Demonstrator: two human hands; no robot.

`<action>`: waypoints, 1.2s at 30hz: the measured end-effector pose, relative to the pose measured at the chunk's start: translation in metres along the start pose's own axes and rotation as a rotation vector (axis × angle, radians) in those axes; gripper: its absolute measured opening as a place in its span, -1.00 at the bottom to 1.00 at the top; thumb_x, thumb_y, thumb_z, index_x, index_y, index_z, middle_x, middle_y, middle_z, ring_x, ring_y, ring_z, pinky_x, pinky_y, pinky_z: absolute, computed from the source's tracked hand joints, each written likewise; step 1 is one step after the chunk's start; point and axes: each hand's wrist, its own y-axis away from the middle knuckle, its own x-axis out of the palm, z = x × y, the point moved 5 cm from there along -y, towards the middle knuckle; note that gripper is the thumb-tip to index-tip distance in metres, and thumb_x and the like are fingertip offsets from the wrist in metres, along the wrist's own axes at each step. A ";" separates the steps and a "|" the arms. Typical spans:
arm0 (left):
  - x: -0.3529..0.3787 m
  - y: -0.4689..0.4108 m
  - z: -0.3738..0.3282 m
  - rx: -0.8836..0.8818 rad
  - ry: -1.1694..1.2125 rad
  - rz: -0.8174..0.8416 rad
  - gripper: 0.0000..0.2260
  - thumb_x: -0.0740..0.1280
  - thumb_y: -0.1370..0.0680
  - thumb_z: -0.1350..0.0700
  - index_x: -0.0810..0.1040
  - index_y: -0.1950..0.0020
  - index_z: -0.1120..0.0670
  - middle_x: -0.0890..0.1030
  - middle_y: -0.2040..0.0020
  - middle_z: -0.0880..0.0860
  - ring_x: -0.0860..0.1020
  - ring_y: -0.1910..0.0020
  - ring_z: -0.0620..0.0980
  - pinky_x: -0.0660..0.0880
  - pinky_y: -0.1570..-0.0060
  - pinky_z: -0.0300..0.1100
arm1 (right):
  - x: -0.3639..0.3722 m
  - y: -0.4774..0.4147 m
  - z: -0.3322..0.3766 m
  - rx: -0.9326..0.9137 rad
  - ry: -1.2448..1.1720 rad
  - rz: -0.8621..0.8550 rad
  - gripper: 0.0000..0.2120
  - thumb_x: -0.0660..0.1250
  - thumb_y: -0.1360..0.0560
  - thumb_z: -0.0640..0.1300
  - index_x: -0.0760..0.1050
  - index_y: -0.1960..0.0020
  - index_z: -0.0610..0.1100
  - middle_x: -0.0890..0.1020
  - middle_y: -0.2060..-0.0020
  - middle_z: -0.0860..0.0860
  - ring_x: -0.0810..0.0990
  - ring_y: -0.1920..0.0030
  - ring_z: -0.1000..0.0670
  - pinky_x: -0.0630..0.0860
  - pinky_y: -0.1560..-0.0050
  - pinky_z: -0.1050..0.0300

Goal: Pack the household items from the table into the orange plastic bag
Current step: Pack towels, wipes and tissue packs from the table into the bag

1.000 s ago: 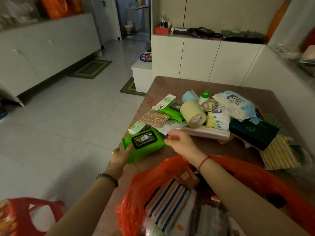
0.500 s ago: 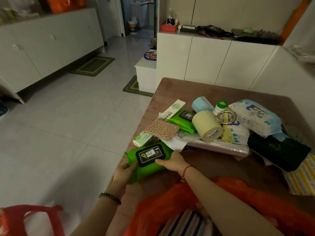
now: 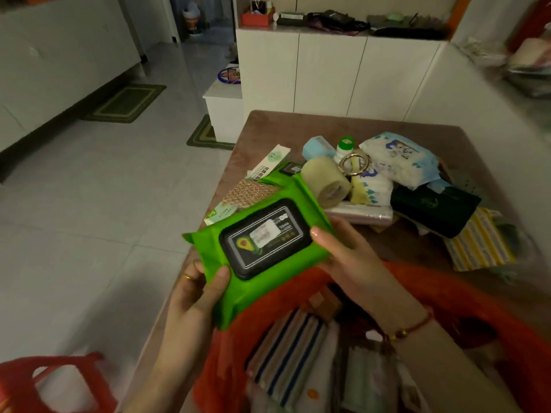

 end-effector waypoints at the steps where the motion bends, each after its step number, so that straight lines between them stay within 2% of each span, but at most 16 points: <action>1: 0.014 0.004 0.007 -0.016 -0.029 0.055 -0.49 0.56 -0.18 -0.01 0.48 0.00 0.17 0.69 0.06 0.07 0.66 0.10 -0.05 0.62 0.16 -0.20 | -0.012 0.010 0.004 -0.013 -0.103 -0.004 -0.34 0.57 -0.07 0.00 0.53 -0.13 -0.16 0.67 -0.03 -0.12 0.65 -0.02 -0.08 0.61 0.01 -0.01; 3: 0.042 0.014 0.022 -0.084 -0.094 0.133 -0.31 0.61 -0.11 0.05 0.42 -0.13 0.20 0.65 -0.01 0.11 0.64 0.03 -0.03 0.61 0.11 -0.19 | -0.039 0.030 0.006 -0.011 -0.211 -0.065 -0.24 0.55 -0.12 0.06 0.48 -0.26 -0.16 0.62 -0.15 -0.15 0.61 -0.13 -0.13 0.62 -0.01 -0.03; 5: 0.066 0.024 0.037 -0.185 -0.110 0.203 -0.43 0.56 -0.25 0.17 0.38 -0.17 0.08 0.66 0.04 0.12 0.65 0.07 -0.02 0.61 0.18 -0.20 | -0.074 0.047 0.000 0.050 -0.228 -0.242 -0.25 0.51 -0.13 0.11 0.49 -0.26 -0.15 0.60 -0.17 -0.17 0.59 -0.15 -0.18 0.60 -0.02 -0.06; 8: 0.094 0.039 0.055 -0.340 -0.229 0.351 -0.55 0.33 -0.34 0.03 0.36 -0.21 -0.11 0.66 0.03 0.03 0.64 0.07 -0.04 0.61 0.10 -0.14 | -0.118 0.076 -0.016 0.154 -0.158 -0.445 -0.38 0.38 -0.22 0.12 0.53 -0.20 -0.17 0.62 -0.12 -0.19 0.60 -0.10 -0.19 0.53 -0.08 -0.10; 11: 0.104 0.047 0.070 -0.413 -0.379 0.421 -0.67 0.26 -0.38 -0.10 0.51 -0.13 -0.09 0.61 0.03 -0.17 0.61 0.10 -0.24 0.56 0.17 -0.32 | -0.129 0.100 -0.031 0.186 -0.009 -0.435 -0.55 0.36 -0.37 0.07 0.54 -0.13 -0.21 0.67 -0.02 -0.19 0.66 0.02 -0.15 0.59 0.11 0.00; 13: 0.099 0.050 0.082 -0.486 -0.454 0.437 -0.73 0.27 -0.47 -0.08 0.52 -0.13 -0.04 0.61 0.00 -0.10 0.60 0.10 -0.21 0.54 0.22 -0.35 | -0.118 0.107 -0.044 0.211 0.052 -0.364 -0.61 0.37 -0.39 0.03 0.54 -0.12 -0.19 0.69 0.03 -0.15 0.68 0.05 -0.12 0.61 0.10 0.00; 15: 0.085 0.045 0.086 -0.350 -0.644 0.417 -0.79 0.30 -0.49 -0.07 0.54 -0.08 -0.04 0.63 -0.01 -0.04 0.60 0.08 -0.20 0.57 0.09 -0.24 | -0.103 0.103 -0.061 0.231 0.075 -0.326 -0.62 0.39 -0.39 -0.01 0.54 -0.12 -0.20 0.69 0.02 -0.17 0.68 0.06 -0.11 0.62 0.03 -0.03; 17: 0.065 0.035 0.068 -0.029 -0.867 0.255 -0.88 0.33 -0.47 -0.06 0.54 0.02 -0.12 0.62 0.03 -0.10 0.58 0.05 -0.22 0.54 -0.10 -0.12 | -0.089 0.090 -0.078 0.257 0.113 -0.307 -0.65 0.37 -0.44 -0.06 0.52 -0.15 -0.24 0.67 0.00 -0.19 0.68 0.07 -0.10 0.63 0.06 0.04; 18: 0.053 0.030 0.056 0.145 -0.977 0.133 -0.85 0.32 -0.46 -0.08 0.53 0.00 -0.11 0.60 0.00 -0.11 0.56 0.01 -0.20 0.51 -0.14 -0.11 | -0.083 0.081 -0.087 0.276 0.133 -0.292 -0.63 0.36 -0.45 -0.05 0.51 -0.17 -0.25 0.67 -0.01 -0.19 0.67 0.06 -0.10 0.62 0.09 0.06; 20: 0.034 0.020 0.041 0.363 -1.282 -0.038 -0.55 0.26 -0.40 -0.21 0.47 -0.21 -0.03 0.52 -0.19 0.01 0.48 -0.18 -0.01 0.40 -0.24 -0.03 | -0.068 0.064 -0.097 0.304 0.146 -0.256 -0.61 0.36 -0.45 -0.01 0.47 -0.18 -0.22 0.64 -0.04 -0.15 0.65 0.05 -0.08 0.61 0.17 0.13; 22: 0.013 0.001 0.044 0.184 -1.475 -0.055 -0.37 0.31 -0.41 -0.21 0.29 -0.41 -0.02 0.42 -0.34 0.09 0.39 -0.32 0.14 0.32 -0.29 0.04 | -0.059 0.046 -0.100 0.296 0.171 -0.262 -0.63 0.35 -0.46 -0.01 0.45 -0.16 -0.21 0.62 -0.04 -0.13 0.62 0.02 -0.08 0.59 0.10 0.11; 24: -0.002 -0.013 0.058 -0.113 -1.388 0.033 -0.44 0.35 -0.45 -0.10 0.33 -0.39 0.06 0.53 -0.24 0.14 0.51 -0.20 0.15 0.43 -0.14 -0.07 | -0.053 0.030 -0.099 0.269 0.215 -0.269 -0.64 0.37 -0.45 -0.02 0.45 -0.14 -0.22 0.61 -0.08 -0.13 0.60 -0.05 -0.10 0.55 -0.09 0.01; 25: -0.006 -0.018 0.064 -0.156 -1.341 0.095 -0.55 0.34 -0.48 -0.04 0.43 -0.31 0.11 0.60 -0.13 0.14 0.57 -0.10 0.12 0.46 -0.02 -0.15 | -0.051 0.024 -0.097 0.259 0.253 -0.261 -0.63 0.39 -0.44 -0.04 0.45 -0.15 -0.23 0.60 -0.12 -0.15 0.60 -0.07 -0.11 0.53 -0.15 -0.02; 29: -0.008 -0.023 0.063 0.000 -1.238 0.082 -0.81 0.28 -0.54 0.13 0.59 -0.06 0.19 0.63 0.10 0.09 0.54 0.16 -0.02 0.35 0.13 -0.25 | -0.047 0.019 -0.090 0.204 0.514 -0.178 -0.52 0.43 -0.41 -0.15 0.36 -0.26 -0.25 0.55 -0.17 -0.08 0.54 -0.18 -0.09 0.46 -0.25 -0.01; 33: -0.009 -0.018 0.048 -0.004 -0.885 -0.093 -0.84 0.25 -0.56 0.15 0.54 0.16 0.17 0.55 0.40 0.00 0.49 0.39 -0.05 0.43 0.39 -0.33 | -0.045 0.036 -0.080 0.077 0.785 -0.104 -0.42 0.40 -0.43 -0.11 0.22 -0.34 -0.16 0.50 -0.17 0.00 0.47 -0.23 -0.01 0.39 -0.26 0.11; 36: -0.006 -0.013 0.040 -0.046 -0.562 -0.134 -0.81 0.22 -0.57 0.11 0.54 0.21 0.09 0.60 0.41 -0.02 0.57 0.40 -0.07 0.50 0.42 -0.35 | -0.046 0.046 -0.070 0.053 1.003 0.009 -0.53 0.37 -0.45 -0.09 0.33 -0.30 -0.16 0.55 -0.17 -0.03 0.50 -0.12 0.08 0.41 -0.16 0.23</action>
